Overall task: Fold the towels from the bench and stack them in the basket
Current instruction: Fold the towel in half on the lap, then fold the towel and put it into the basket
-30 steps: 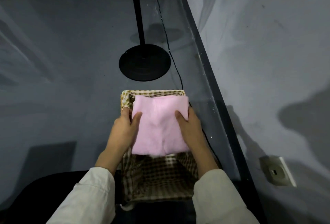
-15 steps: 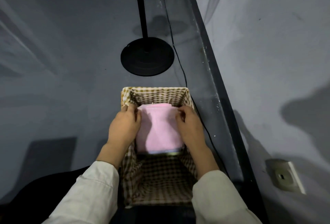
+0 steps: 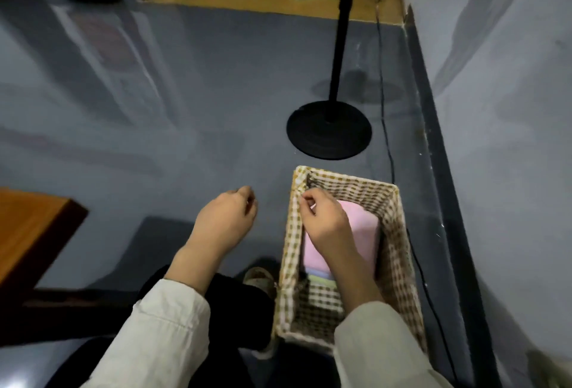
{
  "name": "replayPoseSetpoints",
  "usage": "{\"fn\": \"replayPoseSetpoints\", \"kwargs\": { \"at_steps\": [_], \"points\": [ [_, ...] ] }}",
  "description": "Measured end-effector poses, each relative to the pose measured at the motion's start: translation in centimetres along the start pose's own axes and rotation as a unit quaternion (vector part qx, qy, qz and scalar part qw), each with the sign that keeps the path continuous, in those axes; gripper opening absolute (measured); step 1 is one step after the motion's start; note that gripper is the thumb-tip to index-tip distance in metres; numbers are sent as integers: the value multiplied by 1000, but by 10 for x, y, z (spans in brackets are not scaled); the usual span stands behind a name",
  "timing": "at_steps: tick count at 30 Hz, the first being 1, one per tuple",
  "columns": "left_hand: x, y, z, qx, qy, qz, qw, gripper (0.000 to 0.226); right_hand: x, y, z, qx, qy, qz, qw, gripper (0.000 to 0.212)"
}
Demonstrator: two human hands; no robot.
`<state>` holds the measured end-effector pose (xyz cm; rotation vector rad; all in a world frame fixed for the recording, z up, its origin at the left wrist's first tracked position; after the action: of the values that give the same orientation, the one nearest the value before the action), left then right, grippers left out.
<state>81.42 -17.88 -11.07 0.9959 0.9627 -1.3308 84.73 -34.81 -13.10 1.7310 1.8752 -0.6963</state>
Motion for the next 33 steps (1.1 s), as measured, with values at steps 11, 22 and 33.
{"fn": "replayPoseSetpoints", "kwargs": {
  "at_steps": [11,22,33],
  "points": [
    [-136,-191,-179,-216,45,107,969,23,160,-89,-220,-201,-31,-192,960,16],
    [-190,-477,-261,-489,60,214,844,23,294,-308,-363,-419,-56,-391,818,21],
    [-167,-679,-238,-641,43,249,725,18,352,-494,-378,-499,-84,-496,705,21]
  ]
}}
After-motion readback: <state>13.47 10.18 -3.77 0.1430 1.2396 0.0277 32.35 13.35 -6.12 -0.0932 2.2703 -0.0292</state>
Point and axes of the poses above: each hand's wrist, its own y-axis towards the middle knuckle, its own x-axis out of the palm, z = x × y, the point moved 9 cm from there along y, towards the middle knuckle, and after that the axes turned 9 degrees about x, right-handed, at the moved point
